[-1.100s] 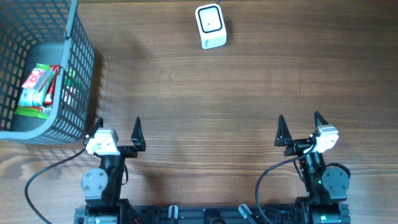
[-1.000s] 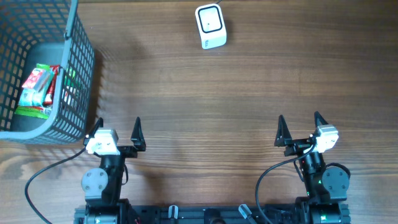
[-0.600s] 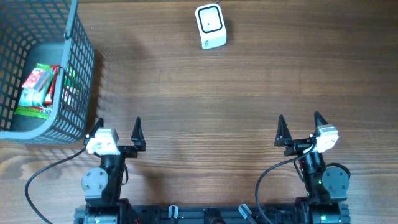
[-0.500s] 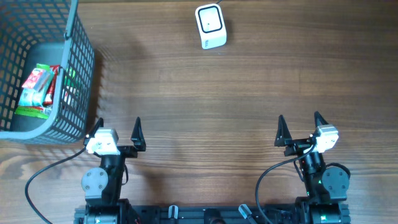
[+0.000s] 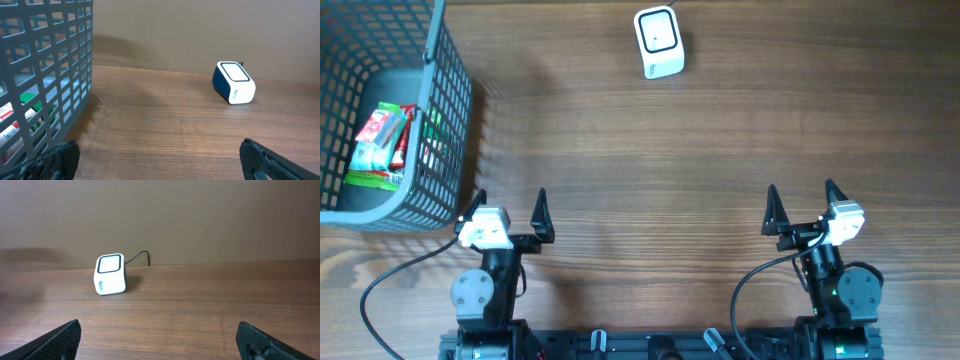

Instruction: Scan the item barcode

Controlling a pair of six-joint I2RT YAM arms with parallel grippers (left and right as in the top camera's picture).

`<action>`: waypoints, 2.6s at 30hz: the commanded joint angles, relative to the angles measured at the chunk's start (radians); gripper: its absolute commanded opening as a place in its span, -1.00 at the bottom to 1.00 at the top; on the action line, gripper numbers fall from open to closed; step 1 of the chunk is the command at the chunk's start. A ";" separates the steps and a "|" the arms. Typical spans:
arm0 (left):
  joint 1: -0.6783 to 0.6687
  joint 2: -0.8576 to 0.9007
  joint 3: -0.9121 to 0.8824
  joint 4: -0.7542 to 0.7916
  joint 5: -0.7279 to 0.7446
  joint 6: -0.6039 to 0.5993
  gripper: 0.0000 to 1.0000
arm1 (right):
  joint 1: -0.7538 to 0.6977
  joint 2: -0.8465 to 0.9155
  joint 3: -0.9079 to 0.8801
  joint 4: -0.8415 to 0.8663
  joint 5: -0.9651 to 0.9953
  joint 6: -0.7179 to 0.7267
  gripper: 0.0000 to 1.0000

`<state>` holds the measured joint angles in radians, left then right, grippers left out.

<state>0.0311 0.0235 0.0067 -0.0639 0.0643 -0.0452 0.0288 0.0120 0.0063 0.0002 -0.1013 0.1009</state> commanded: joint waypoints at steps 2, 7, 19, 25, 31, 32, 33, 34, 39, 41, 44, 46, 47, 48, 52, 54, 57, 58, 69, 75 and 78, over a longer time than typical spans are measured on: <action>-0.002 0.005 -0.001 -0.011 -0.013 0.015 1.00 | -0.005 0.006 -0.001 0.006 -0.013 0.010 0.99; -0.001 0.005 -0.001 -0.012 -0.035 0.015 1.00 | -0.005 0.006 -0.001 0.035 0.005 0.003 1.00; -0.001 0.006 0.011 -0.005 0.132 -0.002 1.00 | -0.005 0.006 0.002 0.021 -0.043 0.011 0.99; -0.001 0.010 0.211 -0.250 0.283 -0.235 0.99 | -0.005 0.006 0.152 -0.169 -0.074 0.014 0.99; -0.001 0.248 0.729 -0.470 0.283 -0.228 1.00 | -0.005 0.117 0.415 -0.330 -0.051 0.034 0.99; -0.001 0.367 0.889 -0.563 0.284 -0.207 1.00 | -0.005 0.182 0.471 -0.339 -0.051 0.035 1.00; -0.001 0.453 1.006 -0.637 0.284 -0.175 1.00 | -0.005 0.246 0.524 -0.354 -0.053 0.034 1.00; -0.001 0.597 1.208 -0.779 0.283 -0.113 1.00 | -0.005 0.336 0.594 -0.380 -0.063 0.033 0.99; -0.001 1.378 2.352 -1.479 0.098 0.068 1.00 | -0.005 0.844 0.966 -0.681 -0.160 0.030 0.99; -0.001 1.531 2.577 -1.478 0.102 0.064 1.00 | -0.005 0.952 0.995 -0.717 -0.172 0.039 1.00; 0.013 1.683 2.709 -1.452 -0.155 0.095 1.00 | -0.005 1.093 0.994 -0.728 -0.308 0.058 0.99; 0.102 1.767 2.709 -1.445 -0.325 0.086 1.00 | -0.005 1.149 0.994 -0.727 -0.349 0.056 0.99; 0.154 1.802 2.708 -1.459 -0.324 0.086 1.00 | -0.005 1.158 0.994 -0.728 -0.349 0.056 0.99; 0.205 1.835 2.704 -1.479 -0.323 0.086 1.00 | -0.005 1.161 0.994 -0.732 -0.349 0.056 1.00; 0.416 1.905 2.522 -1.535 -0.236 0.083 1.00 | -0.005 1.161 0.994 -0.772 -0.341 0.055 1.00; 0.501 1.907 2.356 -1.533 -0.140 0.087 1.00 | -0.005 1.161 0.994 -0.780 -0.341 0.056 0.99; 0.574 1.907 2.110 -1.468 0.058 0.171 1.00 | -0.005 1.161 0.994 -0.779 -0.341 0.056 0.99; 0.580 1.907 2.049 -1.429 0.088 0.193 1.00 | -0.005 1.161 0.994 -0.779 -0.341 0.056 0.99; 0.409 1.907 1.564 -0.896 0.056 0.383 0.73 | -0.005 1.161 0.994 -0.780 -0.283 0.056 0.99; 0.405 1.910 1.564 -0.867 0.028 0.382 0.78 | -0.005 1.161 0.994 -0.780 -0.283 0.056 1.00; 0.426 1.934 1.563 -0.888 0.049 0.381 0.72 | -0.005 1.161 0.994 -0.780 -0.283 0.056 0.99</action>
<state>0.4404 1.9392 1.5826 -0.9386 0.0948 0.3206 0.0250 1.1725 0.9844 -0.7815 -0.3988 0.1463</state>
